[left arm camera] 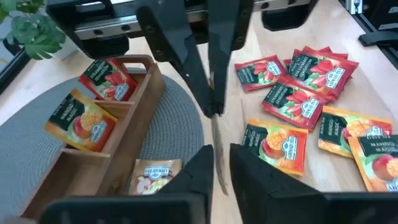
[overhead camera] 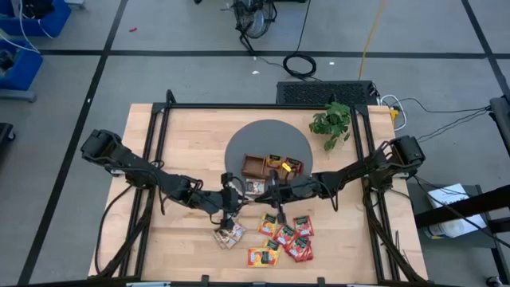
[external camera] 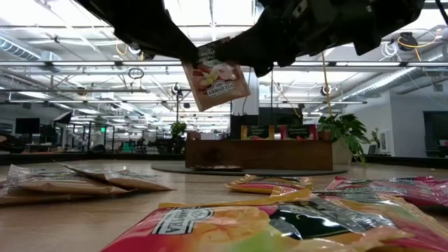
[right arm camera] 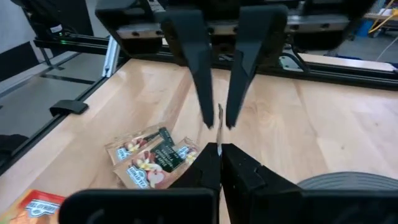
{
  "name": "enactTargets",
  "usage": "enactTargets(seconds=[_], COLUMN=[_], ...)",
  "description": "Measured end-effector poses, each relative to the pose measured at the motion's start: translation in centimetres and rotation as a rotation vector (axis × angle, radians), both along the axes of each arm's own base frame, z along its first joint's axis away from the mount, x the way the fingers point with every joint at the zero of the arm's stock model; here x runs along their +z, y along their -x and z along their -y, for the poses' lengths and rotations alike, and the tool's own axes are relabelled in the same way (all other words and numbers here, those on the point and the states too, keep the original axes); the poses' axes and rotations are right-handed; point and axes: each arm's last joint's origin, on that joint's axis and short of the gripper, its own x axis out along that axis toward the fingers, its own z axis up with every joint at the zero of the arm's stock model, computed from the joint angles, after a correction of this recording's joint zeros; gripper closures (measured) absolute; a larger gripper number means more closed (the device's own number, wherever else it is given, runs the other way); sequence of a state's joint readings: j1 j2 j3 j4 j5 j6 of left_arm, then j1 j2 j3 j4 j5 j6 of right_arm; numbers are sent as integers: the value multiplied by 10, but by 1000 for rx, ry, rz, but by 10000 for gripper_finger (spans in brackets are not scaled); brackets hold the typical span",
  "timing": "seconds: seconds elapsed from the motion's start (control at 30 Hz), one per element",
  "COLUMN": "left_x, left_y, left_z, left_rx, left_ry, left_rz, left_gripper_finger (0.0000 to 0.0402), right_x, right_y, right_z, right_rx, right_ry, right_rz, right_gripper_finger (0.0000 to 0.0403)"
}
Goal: Pick & Place Tea
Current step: Put the brown tea packet into the left section of the wooden organizer
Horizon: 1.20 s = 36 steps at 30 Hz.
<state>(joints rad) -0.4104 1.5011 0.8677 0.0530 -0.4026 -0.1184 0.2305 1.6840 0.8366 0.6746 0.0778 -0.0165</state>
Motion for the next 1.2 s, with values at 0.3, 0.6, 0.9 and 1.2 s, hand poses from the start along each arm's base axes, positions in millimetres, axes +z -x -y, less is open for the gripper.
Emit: enactTargets(seconds=[0.3, 0.6, 0.9, 1.2], left_x=[22, 4, -5, -6], left_y=[35, 51, 56, 58], left_z=[16, 55, 67, 68], left_rx=[23, 25, 62, 61], left_ry=[-3, -97, -151, -152], left_rz=[-13, -7, 3, -5], left_gripper_finger=[288, 287, 286, 286], right_x=[-11, -9, -37, -61], right_y=[15, 21, 8, 3], right_z=[30, 70, 100, 108], right_rx=[-81, -244, -385, -418], right_ry=[-34, -126, -203, -175], right_rz=[148, 257, 283, 284], right_gripper_finger=[403, 403, 403, 403])
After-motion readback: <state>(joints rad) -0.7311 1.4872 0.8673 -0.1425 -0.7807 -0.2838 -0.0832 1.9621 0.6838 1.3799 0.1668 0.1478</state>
